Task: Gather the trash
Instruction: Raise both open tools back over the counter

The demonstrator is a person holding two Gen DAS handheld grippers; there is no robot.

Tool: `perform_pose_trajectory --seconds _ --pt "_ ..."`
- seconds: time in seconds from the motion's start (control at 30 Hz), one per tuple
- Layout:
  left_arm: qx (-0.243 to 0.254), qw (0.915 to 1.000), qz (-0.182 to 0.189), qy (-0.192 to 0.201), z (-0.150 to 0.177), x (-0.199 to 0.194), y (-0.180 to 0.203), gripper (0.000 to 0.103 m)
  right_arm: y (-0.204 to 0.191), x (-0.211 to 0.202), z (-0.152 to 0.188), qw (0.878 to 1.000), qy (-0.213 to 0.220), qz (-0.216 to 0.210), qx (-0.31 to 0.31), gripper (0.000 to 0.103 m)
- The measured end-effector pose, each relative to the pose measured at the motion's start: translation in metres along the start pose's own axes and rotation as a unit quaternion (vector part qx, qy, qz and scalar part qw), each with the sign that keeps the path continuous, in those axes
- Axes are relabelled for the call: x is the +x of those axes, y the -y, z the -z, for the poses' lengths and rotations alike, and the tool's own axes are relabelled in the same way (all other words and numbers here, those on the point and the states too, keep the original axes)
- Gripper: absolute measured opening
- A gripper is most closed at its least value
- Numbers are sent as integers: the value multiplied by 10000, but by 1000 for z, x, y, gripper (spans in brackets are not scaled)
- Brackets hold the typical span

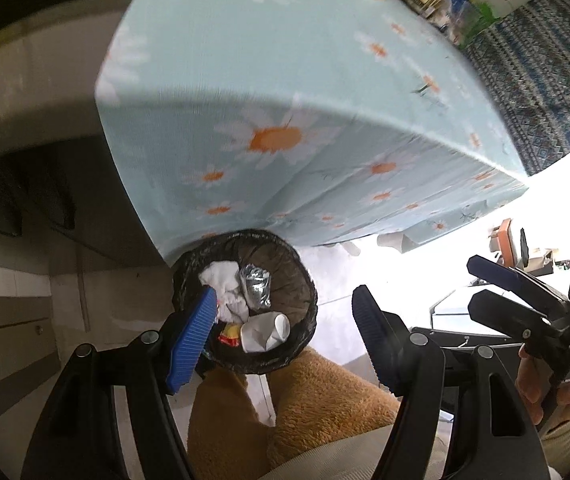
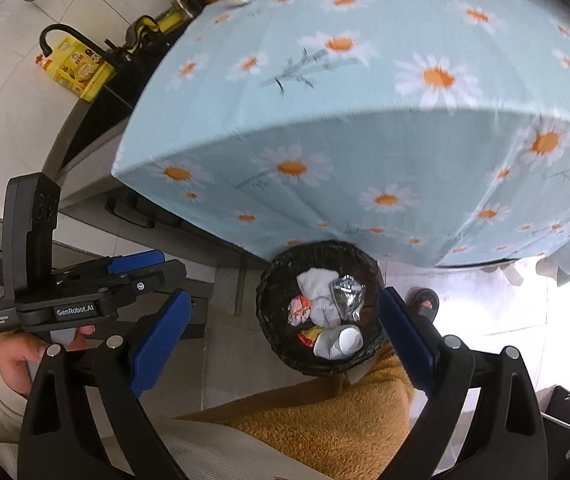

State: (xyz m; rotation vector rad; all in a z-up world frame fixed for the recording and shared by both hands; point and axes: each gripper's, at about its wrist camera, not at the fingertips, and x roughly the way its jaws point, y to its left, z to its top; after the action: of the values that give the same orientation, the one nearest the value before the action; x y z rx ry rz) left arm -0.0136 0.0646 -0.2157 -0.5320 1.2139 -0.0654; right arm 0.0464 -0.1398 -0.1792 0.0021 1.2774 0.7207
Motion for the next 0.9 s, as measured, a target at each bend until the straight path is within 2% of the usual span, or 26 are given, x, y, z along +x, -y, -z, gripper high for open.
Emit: perform_pose_trajectory --seconds 0.5,0.7,0.9 --pt "569 9968 -13 554 -20 -54 20 68 -17 -50 -30 9966 800 83 -168 93" --pt "545 9949 17 844 -39 -67 32 68 -12 -69 -61 9930 1099 164 -406 93" --pt "428 9932 -161 1070 -66 -71 47 68 6 -80 -104 9895 1317 182 -566 93"
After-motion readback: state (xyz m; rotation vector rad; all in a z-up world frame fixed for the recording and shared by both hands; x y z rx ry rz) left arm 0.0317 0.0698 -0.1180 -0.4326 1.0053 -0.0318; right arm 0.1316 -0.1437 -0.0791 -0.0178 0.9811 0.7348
